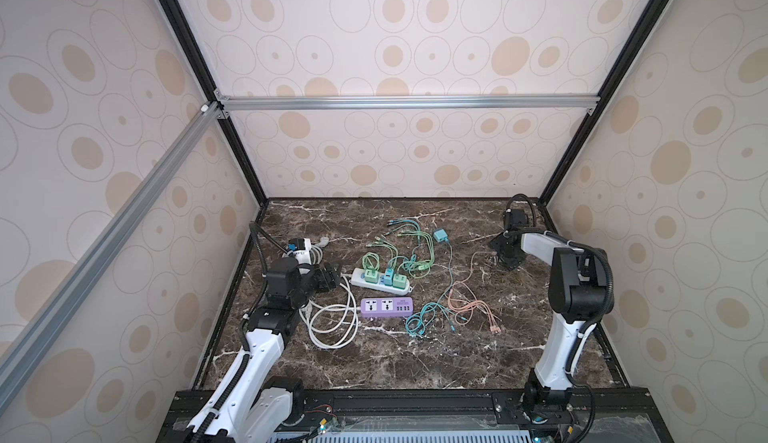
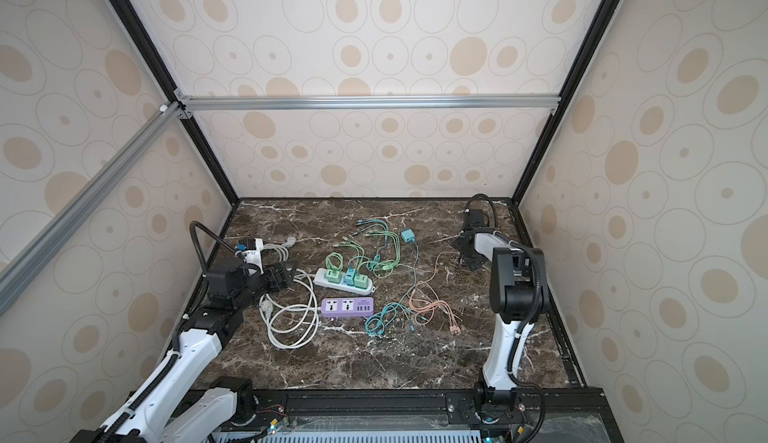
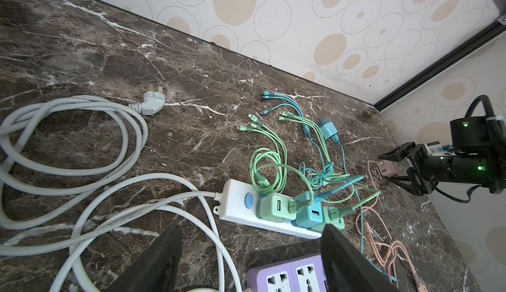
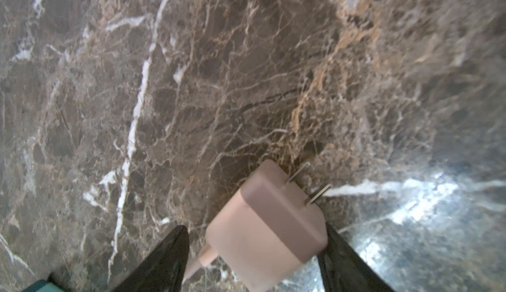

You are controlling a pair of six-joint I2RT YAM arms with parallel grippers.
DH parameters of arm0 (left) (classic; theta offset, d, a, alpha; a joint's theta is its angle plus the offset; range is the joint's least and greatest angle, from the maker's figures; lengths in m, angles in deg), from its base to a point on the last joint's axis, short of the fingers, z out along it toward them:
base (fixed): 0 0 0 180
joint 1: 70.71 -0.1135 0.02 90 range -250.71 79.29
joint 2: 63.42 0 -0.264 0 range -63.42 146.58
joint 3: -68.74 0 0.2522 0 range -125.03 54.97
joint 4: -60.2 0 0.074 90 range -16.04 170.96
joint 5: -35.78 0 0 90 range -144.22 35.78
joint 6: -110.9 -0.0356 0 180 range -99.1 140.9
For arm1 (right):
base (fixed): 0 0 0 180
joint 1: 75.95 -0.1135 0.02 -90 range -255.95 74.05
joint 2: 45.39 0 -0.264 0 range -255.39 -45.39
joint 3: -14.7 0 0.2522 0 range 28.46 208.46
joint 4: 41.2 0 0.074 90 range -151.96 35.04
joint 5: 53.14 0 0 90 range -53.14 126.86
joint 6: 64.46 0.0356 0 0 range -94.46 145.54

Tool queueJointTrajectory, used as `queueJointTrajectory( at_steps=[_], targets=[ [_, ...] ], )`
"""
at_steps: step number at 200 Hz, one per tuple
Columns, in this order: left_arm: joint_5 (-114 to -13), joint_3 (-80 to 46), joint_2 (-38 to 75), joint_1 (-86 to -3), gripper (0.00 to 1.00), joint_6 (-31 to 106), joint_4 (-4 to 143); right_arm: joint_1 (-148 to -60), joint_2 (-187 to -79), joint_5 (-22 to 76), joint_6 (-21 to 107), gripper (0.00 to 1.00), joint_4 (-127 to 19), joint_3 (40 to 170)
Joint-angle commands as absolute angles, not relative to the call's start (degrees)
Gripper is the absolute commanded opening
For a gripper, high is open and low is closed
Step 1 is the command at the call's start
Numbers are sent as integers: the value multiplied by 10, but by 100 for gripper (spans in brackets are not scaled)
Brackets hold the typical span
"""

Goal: Insert the plug
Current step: 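Lower the right gripper and close it on the pink charger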

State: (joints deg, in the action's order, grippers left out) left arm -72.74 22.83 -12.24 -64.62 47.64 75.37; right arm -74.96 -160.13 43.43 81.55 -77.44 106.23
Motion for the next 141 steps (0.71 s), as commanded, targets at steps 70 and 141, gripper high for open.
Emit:
queueJointTrajectory(
  at_steps=[70, 141],
  targets=[
    [-716, 239, -148, -652, 80, 467, 760, -748, -1654, 473, 860, 65, -828, 1107],
    [-715, 240, -153, -652, 80, 468, 759, -747, -1659, 480, 792, 52, -843, 1109]
  ],
)
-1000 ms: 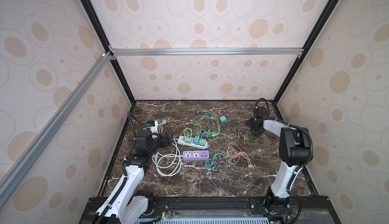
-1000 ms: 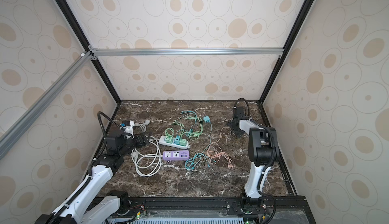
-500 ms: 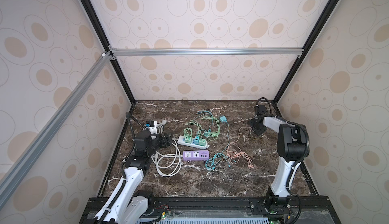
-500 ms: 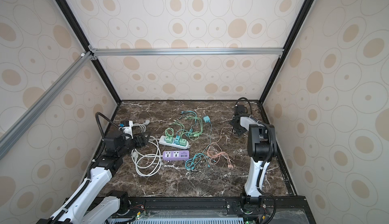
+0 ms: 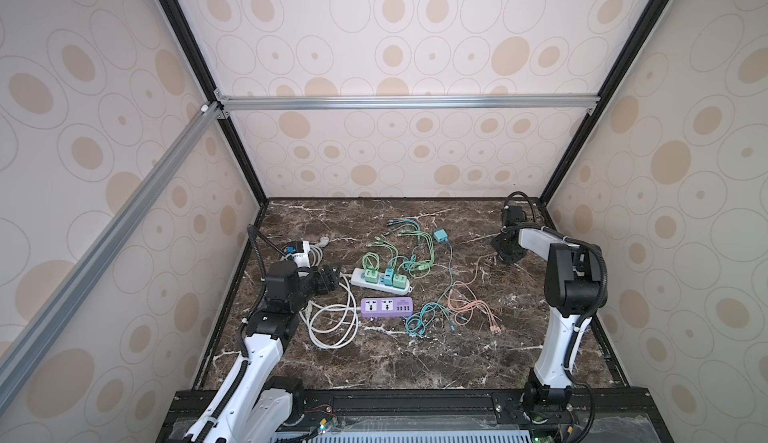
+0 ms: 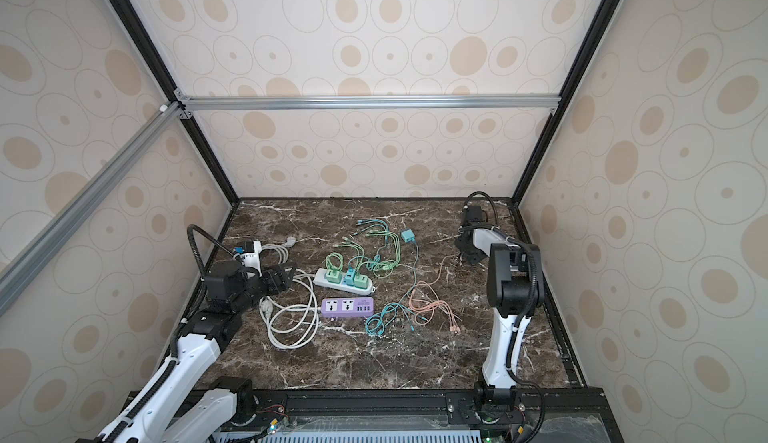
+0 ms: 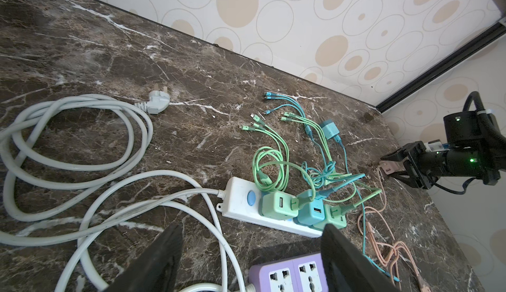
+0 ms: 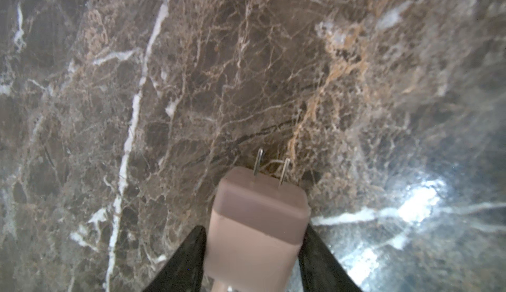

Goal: Insert the plug
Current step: 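Lower the right gripper and close it on the pink charger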

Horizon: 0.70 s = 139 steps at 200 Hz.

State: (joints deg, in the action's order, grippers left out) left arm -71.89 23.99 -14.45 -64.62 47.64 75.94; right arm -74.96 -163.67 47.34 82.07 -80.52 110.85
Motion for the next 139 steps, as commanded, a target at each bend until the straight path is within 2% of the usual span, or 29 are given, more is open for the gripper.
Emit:
queueJointTrajectory(
  at_steps=[1, 51, 82, 107, 139],
  targets=[
    [-715, 240, -153, -652, 80, 469, 759, -747, -1658, 480, 790, 51, -843, 1109],
    [-715, 241, -157, -652, 80, 470, 759, -748, -1638, 466, 677, 31, -831, 1095],
    [-724, 242, -154, -652, 80, 474, 754, -751, -1602, 446, 584, 23, -816, 1071],
    [-739, 239, -145, -652, 80, 479, 750, -758, -1556, 420, 511, 24, -789, 1042],
    [-775, 235, -135, -652, 80, 481, 736, -762, -1489, 257, 378, 29, -703, 990]
  ],
)
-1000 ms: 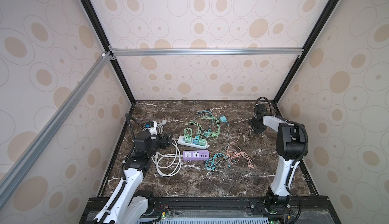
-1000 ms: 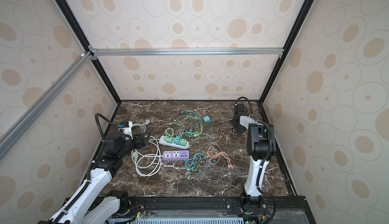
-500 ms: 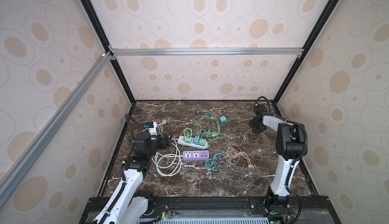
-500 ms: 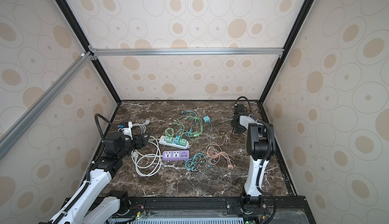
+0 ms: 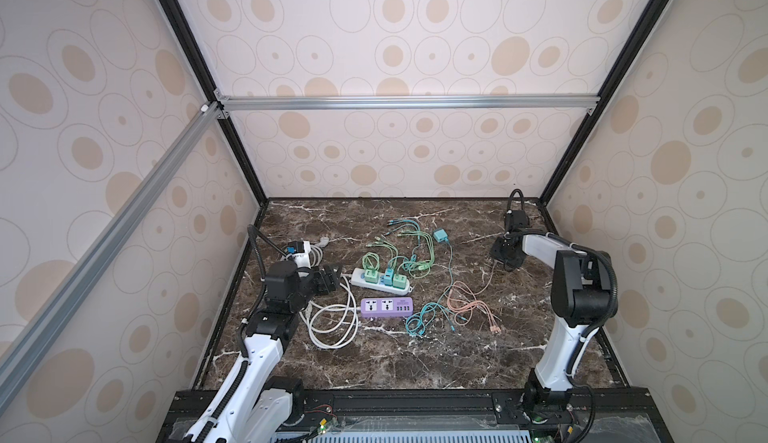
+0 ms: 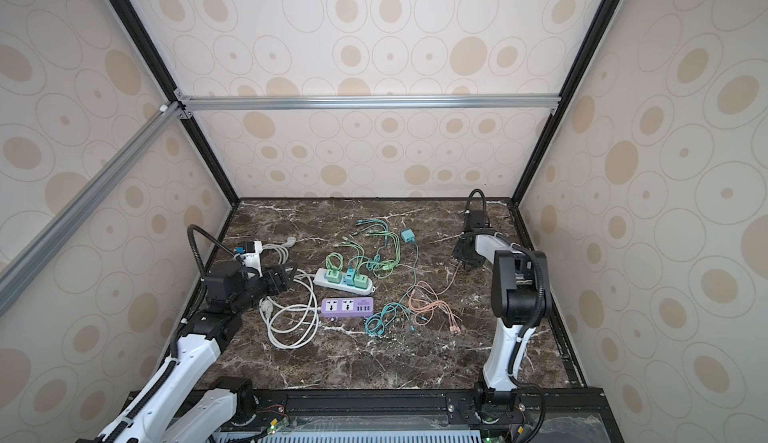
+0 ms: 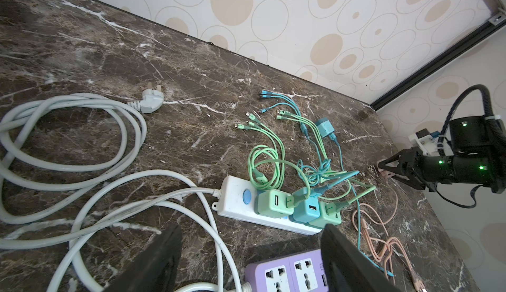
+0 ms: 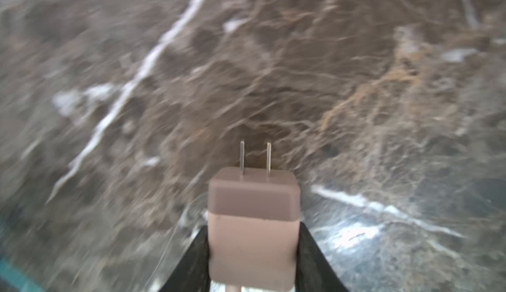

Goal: Insert the plug
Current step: 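Lift the pink charger toward the left gripper while the left gripper advances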

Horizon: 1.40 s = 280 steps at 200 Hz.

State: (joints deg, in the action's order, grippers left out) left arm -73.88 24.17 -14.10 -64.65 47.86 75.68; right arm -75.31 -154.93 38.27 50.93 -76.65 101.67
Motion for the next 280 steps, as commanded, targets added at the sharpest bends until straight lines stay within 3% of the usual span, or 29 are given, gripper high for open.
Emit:
queueJointTrajectory(
  at_steps=[1, 47, 112, 151, 220, 280],
  targets=[
    [-777, 235, -136, -652, 80, 481, 734, -762, -1487, 253, 375, 29, -701, 989],
    [-853, 221, -131, -653, 81, 491, 711, -838, -1414, 208, 203, 28, -733, 991],
    [-999, 221, -90, -652, 83, 563, 611, -940, -1309, 168, 85, 27, -717, 965],
    [-1046, 234, -79, -649, 83, 624, 509, -991, -1261, 194, 18, 26, -717, 954],
    [-1089, 205, -59, -620, 83, 616, 523, -1095, -1218, 257, -58, 25, -696, 959],
    [-1093, 176, -32, -527, 83, 568, 555, -1159, -1233, 312, -119, 25, -716, 985]
  ],
)
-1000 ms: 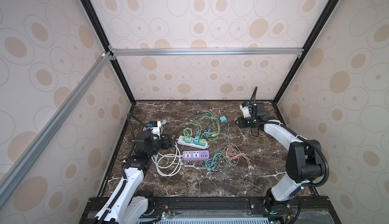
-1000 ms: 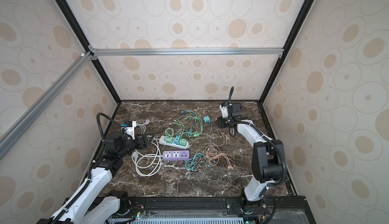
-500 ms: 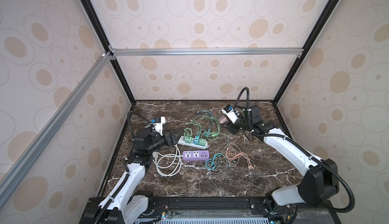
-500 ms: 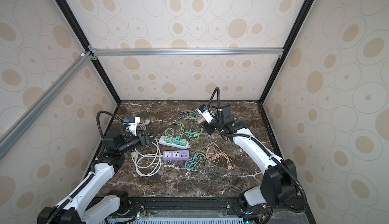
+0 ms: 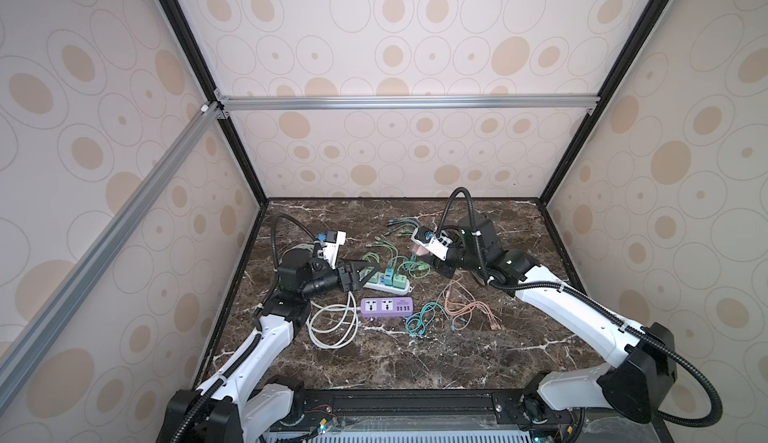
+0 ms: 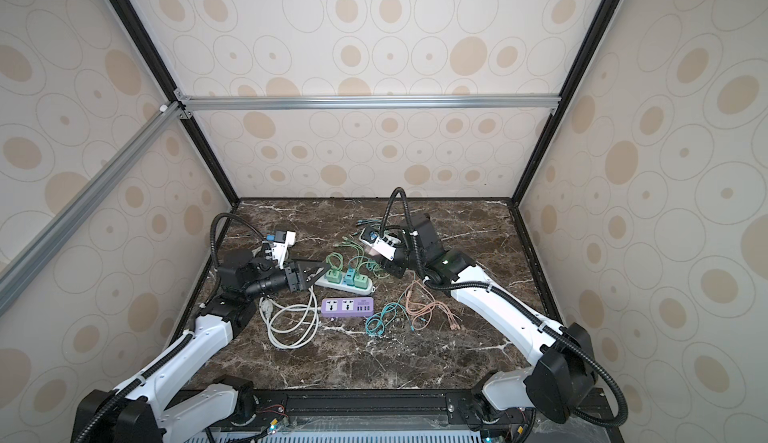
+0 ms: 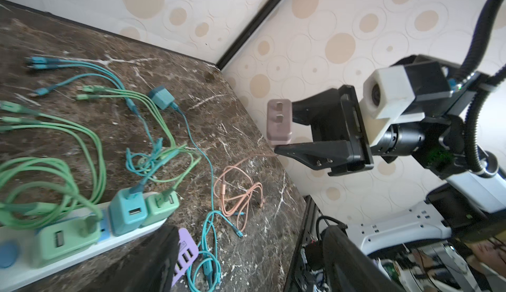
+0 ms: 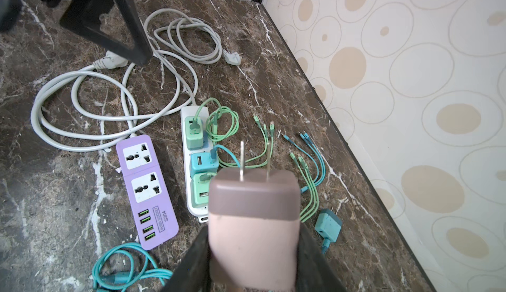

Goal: Insert the plug
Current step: 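Lift the pink charger toward the left gripper while the left gripper advances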

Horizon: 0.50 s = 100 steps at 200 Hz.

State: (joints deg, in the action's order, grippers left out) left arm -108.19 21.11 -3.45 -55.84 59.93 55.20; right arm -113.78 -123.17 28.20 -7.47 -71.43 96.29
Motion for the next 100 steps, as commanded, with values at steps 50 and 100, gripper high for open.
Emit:
queueJointTrajectory(
  at_steps=[50, 100],
  targets=[
    [-1078, 167, -8, -511, 78, 562, 555, -1202, -1234, 325, -126, 25, -701, 985],
    [-1077, 158, -2, -509, 70, 557, 552, -1238, -1246, 331, -131, 25, -701, 993]
  ],
)
